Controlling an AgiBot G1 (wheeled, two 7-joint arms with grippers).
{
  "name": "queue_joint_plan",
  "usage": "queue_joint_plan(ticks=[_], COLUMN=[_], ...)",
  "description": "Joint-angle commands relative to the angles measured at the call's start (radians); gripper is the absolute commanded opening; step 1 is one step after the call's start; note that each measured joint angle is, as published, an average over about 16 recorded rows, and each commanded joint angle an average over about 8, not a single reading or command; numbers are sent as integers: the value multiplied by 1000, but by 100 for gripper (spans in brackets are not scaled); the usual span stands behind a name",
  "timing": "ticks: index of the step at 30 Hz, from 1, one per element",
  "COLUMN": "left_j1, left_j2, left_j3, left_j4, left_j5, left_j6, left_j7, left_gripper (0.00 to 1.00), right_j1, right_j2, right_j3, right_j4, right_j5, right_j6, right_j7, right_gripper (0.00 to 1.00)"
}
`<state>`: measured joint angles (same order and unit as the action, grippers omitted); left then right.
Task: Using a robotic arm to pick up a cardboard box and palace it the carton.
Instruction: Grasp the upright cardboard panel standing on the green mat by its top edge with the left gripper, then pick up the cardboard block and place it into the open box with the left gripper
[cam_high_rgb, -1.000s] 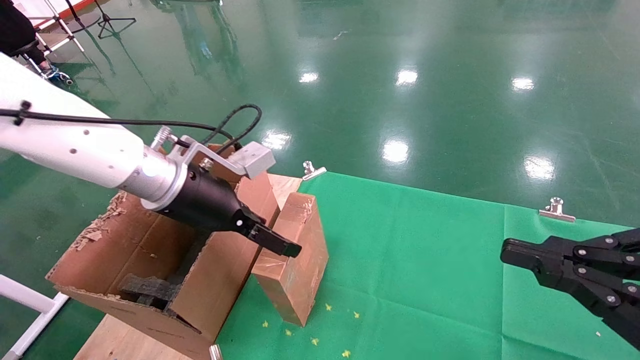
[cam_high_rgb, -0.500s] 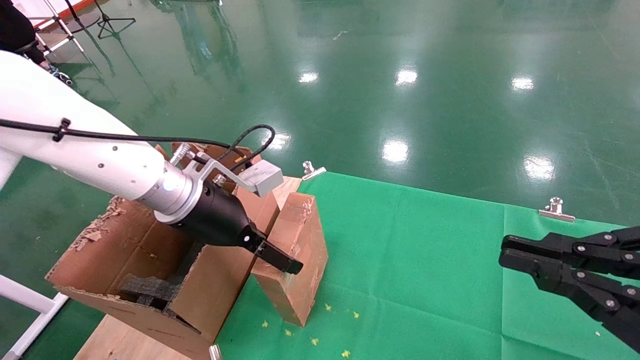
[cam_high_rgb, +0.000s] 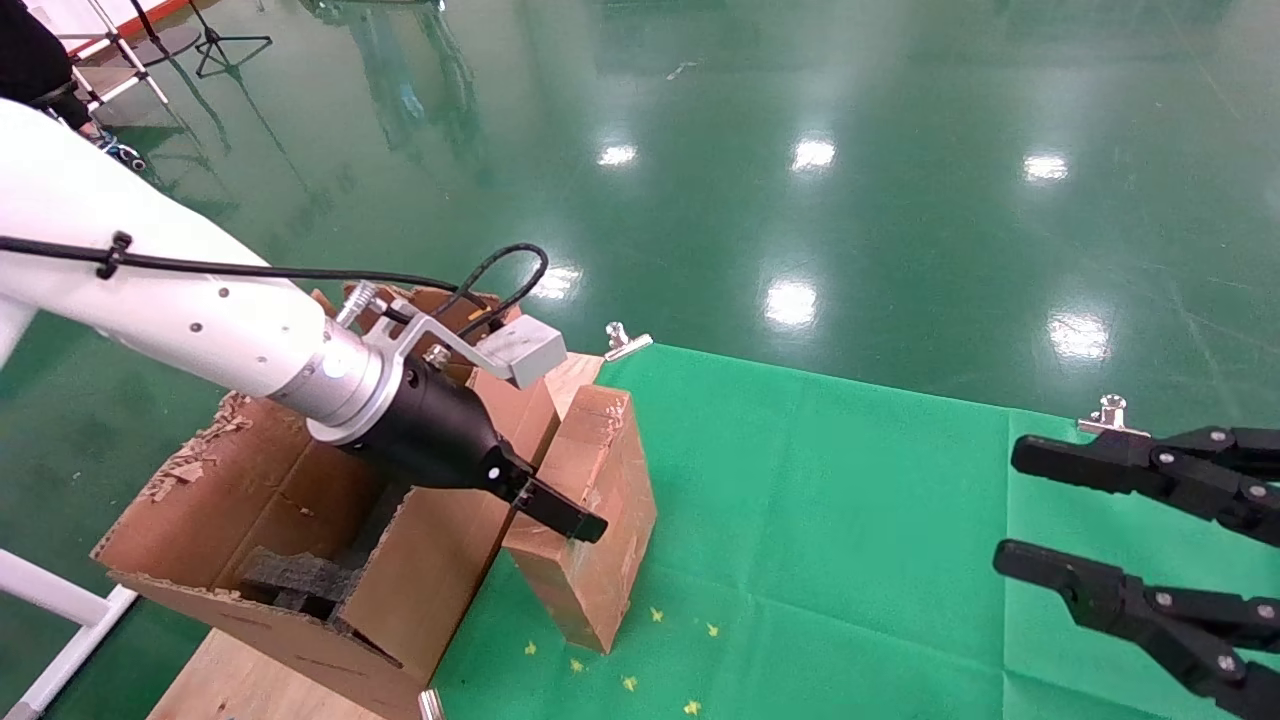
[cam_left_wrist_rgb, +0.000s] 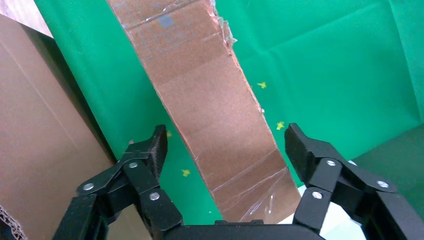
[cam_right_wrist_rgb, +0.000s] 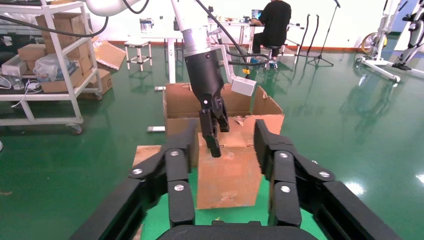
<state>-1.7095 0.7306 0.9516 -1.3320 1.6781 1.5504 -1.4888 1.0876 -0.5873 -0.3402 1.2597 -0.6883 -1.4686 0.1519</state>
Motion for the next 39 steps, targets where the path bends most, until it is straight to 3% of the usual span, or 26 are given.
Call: queue_joint_plan(ticks=[1, 27, 39], left_j1=[0, -5, -145], left_j2=[0, -6, -97], left_j3=[-1, -7, -119], left_j4=[0, 12, 150], left_j5=[-1, -5, -86], left_j6=[0, -6, -48], left_j7=[0, 6, 98], left_gripper=[0, 0, 0], right_j1=[0, 0, 0], right_j2=[0, 0, 0], right_j3=[0, 0, 0], right_j4=[0, 0, 0], right_j5=[0, 0, 0], right_j6=[0, 0, 0], right_j7=[0, 0, 0], right_gripper=[100, 100, 100])
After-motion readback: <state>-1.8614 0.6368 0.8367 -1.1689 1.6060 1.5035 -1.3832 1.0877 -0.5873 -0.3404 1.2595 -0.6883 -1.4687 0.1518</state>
